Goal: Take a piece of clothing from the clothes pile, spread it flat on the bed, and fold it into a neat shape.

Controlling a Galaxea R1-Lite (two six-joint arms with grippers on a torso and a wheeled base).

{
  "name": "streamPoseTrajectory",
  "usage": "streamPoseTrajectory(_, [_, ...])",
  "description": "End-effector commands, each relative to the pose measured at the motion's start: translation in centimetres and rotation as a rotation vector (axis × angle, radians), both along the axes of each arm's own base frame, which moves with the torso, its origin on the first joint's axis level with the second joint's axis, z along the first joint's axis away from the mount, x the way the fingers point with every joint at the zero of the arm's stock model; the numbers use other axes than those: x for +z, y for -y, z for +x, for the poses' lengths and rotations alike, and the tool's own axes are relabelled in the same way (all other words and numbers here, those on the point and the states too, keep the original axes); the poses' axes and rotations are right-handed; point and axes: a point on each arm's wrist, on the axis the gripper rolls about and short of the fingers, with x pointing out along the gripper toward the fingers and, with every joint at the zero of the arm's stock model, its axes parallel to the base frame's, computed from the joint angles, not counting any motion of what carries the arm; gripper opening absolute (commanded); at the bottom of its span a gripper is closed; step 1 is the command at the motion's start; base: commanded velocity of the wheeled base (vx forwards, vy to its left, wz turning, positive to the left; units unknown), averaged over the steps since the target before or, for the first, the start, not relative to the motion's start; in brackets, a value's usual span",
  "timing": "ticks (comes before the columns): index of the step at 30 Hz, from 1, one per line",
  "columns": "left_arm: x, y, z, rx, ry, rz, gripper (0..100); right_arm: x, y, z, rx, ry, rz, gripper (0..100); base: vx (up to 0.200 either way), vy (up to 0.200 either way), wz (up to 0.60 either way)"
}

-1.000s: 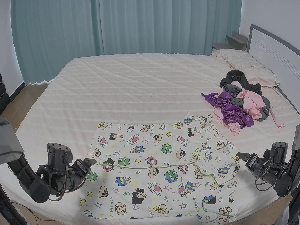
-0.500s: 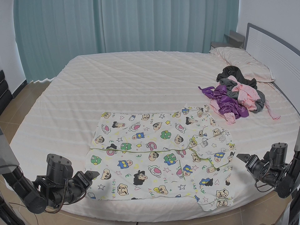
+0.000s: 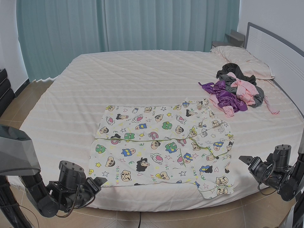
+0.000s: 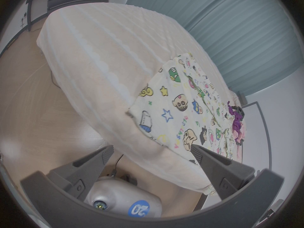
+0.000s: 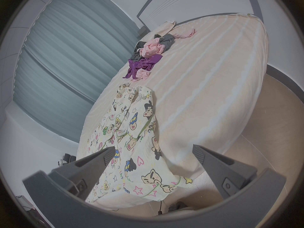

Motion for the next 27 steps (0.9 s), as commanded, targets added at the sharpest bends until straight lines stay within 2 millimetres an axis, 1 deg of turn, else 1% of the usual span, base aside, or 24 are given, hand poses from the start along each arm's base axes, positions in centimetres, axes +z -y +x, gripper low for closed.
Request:
streamPoseTrajectory(1, [-2.5,0.6,1.3,0.019,-0.014,0.036,100,-0.2,-0.2,-0.4,0.014,-0.019,-0.002,100,0.0,0.0,0.0])
streamPoseTrajectory(3, [-2.9,0.8,1.9,0.04,0.003,0.056,100,-0.2,-0.3,-0.4,0.017,-0.021,-0.002,100,0.0,0.0,0.0])
streamPoseTrajectory(4, [-2.9,0.8,1.9,0.04,0.003,0.056,100,-0.2,-0.3,-0.4,0.017,-0.021,-0.002,100,0.0,0.0,0.0])
streamPoseTrajectory(5, [-3.5,1.0,2.5,0.056,0.005,0.075,100,-0.2,-0.4,-0.4,0.023,-0.019,-0.002,100,0.0,0.0,0.0])
streamPoseTrajectory(8, [-4.1,1.0,2.8,0.065,-0.003,0.093,100,-0.2,-0.4,-0.4,0.023,-0.016,-0.002,100,0.0,0.0,0.0])
streamPoseTrajectory(10, [-4.1,1.0,2.8,0.064,0.0,0.095,100,-0.2,-0.4,-0.4,0.023,-0.016,-0.002,100,0.0,0.0,0.0])
streamPoseTrajectory(11, [-3.9,1.0,3.3,0.066,0.022,0.091,100,-0.2,-0.4,-0.4,0.023,-0.018,-0.002,100,0.0,0.0,0.0])
streamPoseTrajectory(14, [-3.8,1.1,4.0,0.074,0.039,0.082,100,-0.3,-0.5,-0.4,0.027,-0.021,-0.002,100,0.0,0.0,0.0])
streamPoseTrajectory(19, [-3.6,0.5,5.1,0.112,0.066,0.072,100,-0.3,-0.9,-0.5,0.043,-0.026,-0.002,100,0.0,0.0,0.0])
streamPoseTrajectory(20, [-3.5,0.4,5.2,0.119,0.069,0.071,0,-0.3,-0.9,-0.5,0.043,-0.024,-0.002,100,0.0,0.0,0.0])
streamPoseTrajectory(27, [-3.4,0.0,5.2,0.13,0.069,0.072,0,-0.8,-0.9,-0.4,0.044,-0.045,-0.006,100,0.0,0.0,0.0])
